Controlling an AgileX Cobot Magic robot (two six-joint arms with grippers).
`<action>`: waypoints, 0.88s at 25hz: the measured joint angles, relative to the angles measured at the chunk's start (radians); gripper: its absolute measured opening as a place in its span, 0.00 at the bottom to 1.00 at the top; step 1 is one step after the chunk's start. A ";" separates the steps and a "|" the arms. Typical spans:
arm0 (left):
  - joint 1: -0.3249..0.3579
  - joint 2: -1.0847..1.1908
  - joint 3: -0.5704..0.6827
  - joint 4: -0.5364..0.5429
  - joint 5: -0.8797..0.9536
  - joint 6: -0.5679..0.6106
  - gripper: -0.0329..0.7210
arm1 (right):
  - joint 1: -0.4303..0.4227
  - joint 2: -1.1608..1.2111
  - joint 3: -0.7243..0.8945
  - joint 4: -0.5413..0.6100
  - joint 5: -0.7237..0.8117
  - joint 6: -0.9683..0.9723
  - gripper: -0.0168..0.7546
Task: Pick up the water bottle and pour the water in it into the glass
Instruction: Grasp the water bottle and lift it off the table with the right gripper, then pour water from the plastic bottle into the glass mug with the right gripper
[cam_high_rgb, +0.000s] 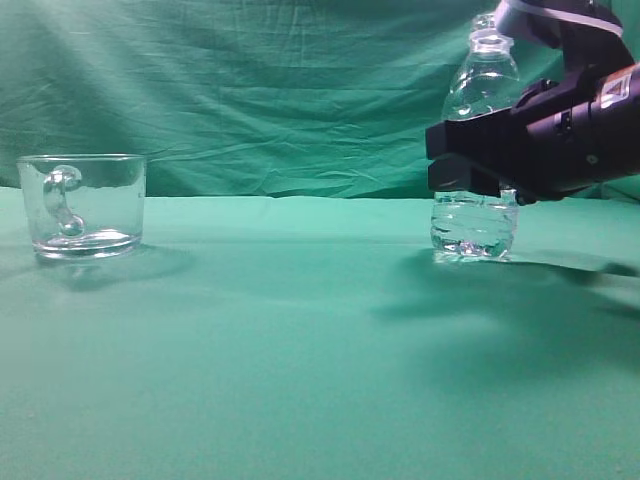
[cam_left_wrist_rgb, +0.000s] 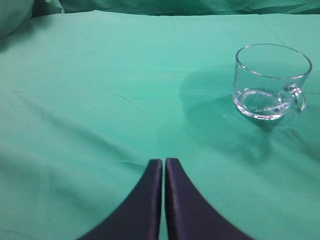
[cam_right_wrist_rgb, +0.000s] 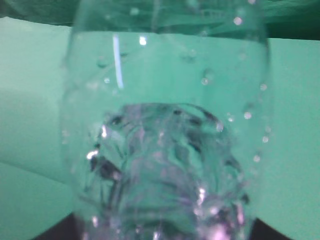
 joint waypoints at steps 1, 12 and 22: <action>0.000 0.000 0.000 0.000 0.000 0.000 0.04 | 0.000 0.000 0.000 -0.002 0.000 -0.003 0.41; 0.000 0.000 0.000 0.000 0.000 0.000 0.04 | 0.000 -0.202 -0.020 -0.108 0.198 -0.002 0.41; 0.000 0.000 0.000 0.000 0.000 0.000 0.04 | 0.022 -0.432 -0.282 -0.516 0.870 0.242 0.41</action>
